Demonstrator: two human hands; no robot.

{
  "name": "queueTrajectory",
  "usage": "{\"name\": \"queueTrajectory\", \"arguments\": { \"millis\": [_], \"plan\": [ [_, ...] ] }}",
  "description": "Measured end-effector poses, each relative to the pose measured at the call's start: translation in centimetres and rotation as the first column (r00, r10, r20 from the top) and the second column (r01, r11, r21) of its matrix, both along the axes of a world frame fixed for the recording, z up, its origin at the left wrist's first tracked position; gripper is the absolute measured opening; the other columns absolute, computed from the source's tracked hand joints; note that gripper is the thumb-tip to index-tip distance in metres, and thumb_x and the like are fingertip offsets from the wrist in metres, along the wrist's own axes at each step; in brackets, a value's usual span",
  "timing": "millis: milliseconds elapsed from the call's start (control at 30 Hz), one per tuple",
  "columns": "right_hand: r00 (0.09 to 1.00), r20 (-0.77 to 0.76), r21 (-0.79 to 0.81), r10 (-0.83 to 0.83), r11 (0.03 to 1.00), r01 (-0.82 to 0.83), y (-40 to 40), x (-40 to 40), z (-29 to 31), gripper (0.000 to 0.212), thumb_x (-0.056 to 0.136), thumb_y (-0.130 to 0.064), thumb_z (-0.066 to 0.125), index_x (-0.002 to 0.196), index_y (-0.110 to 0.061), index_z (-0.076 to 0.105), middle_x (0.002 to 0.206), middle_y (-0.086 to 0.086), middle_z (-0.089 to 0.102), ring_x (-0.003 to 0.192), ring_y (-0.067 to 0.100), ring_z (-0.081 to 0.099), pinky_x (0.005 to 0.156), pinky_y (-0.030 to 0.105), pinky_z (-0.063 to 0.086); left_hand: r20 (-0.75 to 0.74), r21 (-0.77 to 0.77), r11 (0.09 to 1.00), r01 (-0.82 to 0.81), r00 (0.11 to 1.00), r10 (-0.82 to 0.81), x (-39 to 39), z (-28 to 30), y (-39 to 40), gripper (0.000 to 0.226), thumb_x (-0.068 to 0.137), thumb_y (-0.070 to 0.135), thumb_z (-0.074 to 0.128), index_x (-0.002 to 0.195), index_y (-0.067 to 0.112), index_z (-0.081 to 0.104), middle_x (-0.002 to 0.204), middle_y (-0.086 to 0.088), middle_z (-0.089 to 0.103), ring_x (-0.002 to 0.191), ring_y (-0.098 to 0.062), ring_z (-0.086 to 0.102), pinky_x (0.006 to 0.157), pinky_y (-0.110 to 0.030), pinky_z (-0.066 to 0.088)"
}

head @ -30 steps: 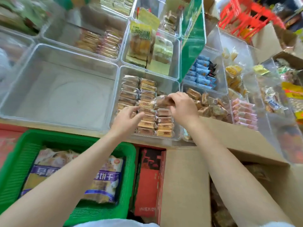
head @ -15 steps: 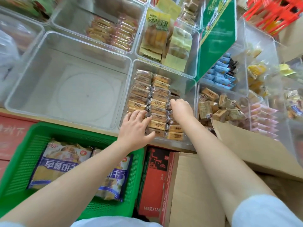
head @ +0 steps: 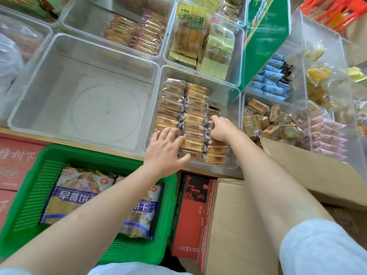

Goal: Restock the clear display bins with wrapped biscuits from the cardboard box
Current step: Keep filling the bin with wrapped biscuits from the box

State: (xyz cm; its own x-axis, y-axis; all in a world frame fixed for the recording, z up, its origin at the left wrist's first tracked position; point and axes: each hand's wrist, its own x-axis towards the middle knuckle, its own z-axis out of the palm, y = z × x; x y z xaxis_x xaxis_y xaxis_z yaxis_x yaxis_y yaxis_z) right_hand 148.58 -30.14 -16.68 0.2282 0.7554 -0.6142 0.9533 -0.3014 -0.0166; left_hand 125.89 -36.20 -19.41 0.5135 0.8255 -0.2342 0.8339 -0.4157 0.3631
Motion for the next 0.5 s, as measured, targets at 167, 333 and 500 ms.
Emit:
{"name": "queueTrajectory", "arguments": {
  "millis": [167, 333, 500],
  "plan": [
    [1.0, 0.018, -0.185, 0.0, 0.983, 0.003, 1.5, 0.0, 1.7, 0.055, 0.092, -0.035, 0.047, 0.144, -0.017, 0.047, 0.145, 0.01, 0.052, 0.126, 0.03, 0.051, 0.097, 0.039, 0.044, -0.015, -0.009, 1.0, 0.027, 1.0, -0.027, -0.1, 0.0, 0.0, 0.081, 0.089, 0.078, 0.029, 0.154, 0.03, 0.033, 0.166, -0.004, 0.021, 0.154, -0.023, 0.009, 0.125, -0.049, 0.009],
    [0.993, -0.023, -0.234, -0.113, 0.967, 0.105, 1.4, 0.2, 0.3, 0.063, 0.095, -0.05, 0.032, 0.15, -0.019, 0.04, 0.154, 0.01, 0.043, 0.135, 0.031, 0.045, 0.108, 0.044, 0.038, -0.026, 0.002, 0.999, 0.046, 0.999, -0.046, -0.2, -0.1, 0.1, 0.082, 0.089, 0.079, 0.028, 0.154, 0.029, 0.033, 0.166, -0.003, 0.022, 0.153, -0.023, 0.01, 0.125, -0.048, 0.009],
    [0.992, 0.048, -0.087, -0.116, 0.989, 0.12, -0.1, -1.2, -1.6, 0.061, 0.101, -0.042, 0.023, 0.154, -0.012, 0.028, 0.156, 0.021, 0.034, 0.142, 0.037, 0.033, 0.116, 0.047, 0.026, -0.099, 0.0, 0.997, 0.08, 0.992, -0.08, -0.1, 0.3, 0.1, 0.102, 0.08, 0.092, 0.018, 0.158, 0.028, 0.024, 0.168, -0.005, 0.016, 0.155, -0.024, 0.007, 0.125, -0.05, 0.009]
  ]
}}
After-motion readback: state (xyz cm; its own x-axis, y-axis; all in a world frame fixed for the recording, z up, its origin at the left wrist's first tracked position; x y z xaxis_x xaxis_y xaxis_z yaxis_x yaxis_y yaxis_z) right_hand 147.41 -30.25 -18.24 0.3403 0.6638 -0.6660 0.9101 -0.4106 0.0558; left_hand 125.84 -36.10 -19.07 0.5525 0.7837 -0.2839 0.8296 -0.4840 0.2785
